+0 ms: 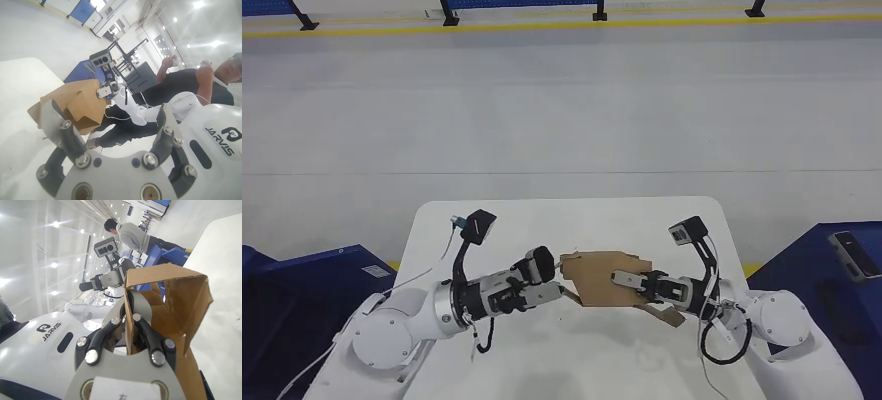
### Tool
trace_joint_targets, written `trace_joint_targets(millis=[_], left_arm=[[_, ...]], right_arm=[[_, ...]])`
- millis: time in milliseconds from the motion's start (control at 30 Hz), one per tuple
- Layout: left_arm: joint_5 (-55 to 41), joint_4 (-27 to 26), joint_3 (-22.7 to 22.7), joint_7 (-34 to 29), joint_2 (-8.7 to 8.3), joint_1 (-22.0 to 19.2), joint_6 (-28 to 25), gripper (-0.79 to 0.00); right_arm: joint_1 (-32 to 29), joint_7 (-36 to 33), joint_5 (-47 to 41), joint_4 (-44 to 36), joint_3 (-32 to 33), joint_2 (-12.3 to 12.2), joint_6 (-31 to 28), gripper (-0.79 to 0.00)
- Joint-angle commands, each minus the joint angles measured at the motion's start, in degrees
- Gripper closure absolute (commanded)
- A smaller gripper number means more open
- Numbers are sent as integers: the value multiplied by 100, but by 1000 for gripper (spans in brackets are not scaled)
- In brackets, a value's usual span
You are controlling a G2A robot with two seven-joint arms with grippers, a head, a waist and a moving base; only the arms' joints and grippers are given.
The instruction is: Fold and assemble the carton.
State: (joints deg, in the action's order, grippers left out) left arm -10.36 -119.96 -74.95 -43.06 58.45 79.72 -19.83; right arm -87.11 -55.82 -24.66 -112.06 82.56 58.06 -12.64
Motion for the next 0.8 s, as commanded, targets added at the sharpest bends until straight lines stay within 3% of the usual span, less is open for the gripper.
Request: trace_joint_targets(millis=[0, 100, 233, 400, 767], left_arm=[[-33, -93, -33, 178, 7, 56, -68, -785], [-238, -250, 15, 238, 20, 117, -173, -785], [-474, -277, 261, -160, 22, 111, -16, -785], [-490, -40, 488, -438, 33, -43, 249, -785], [-329, 245, 645, -424, 56, -221, 584, -785]], right_arm=[[12, 11, 24, -3, -11, -1, 3, 0], [24, 25, 50, 2, -32, -1, 5, 0], [50, 32, 75, 30, -54, -3, 4, 0], [80, 101, 128, 67, -21, -6, -50, 0], [-5, 500, 717, -54, -32, -1, -550, 0]])
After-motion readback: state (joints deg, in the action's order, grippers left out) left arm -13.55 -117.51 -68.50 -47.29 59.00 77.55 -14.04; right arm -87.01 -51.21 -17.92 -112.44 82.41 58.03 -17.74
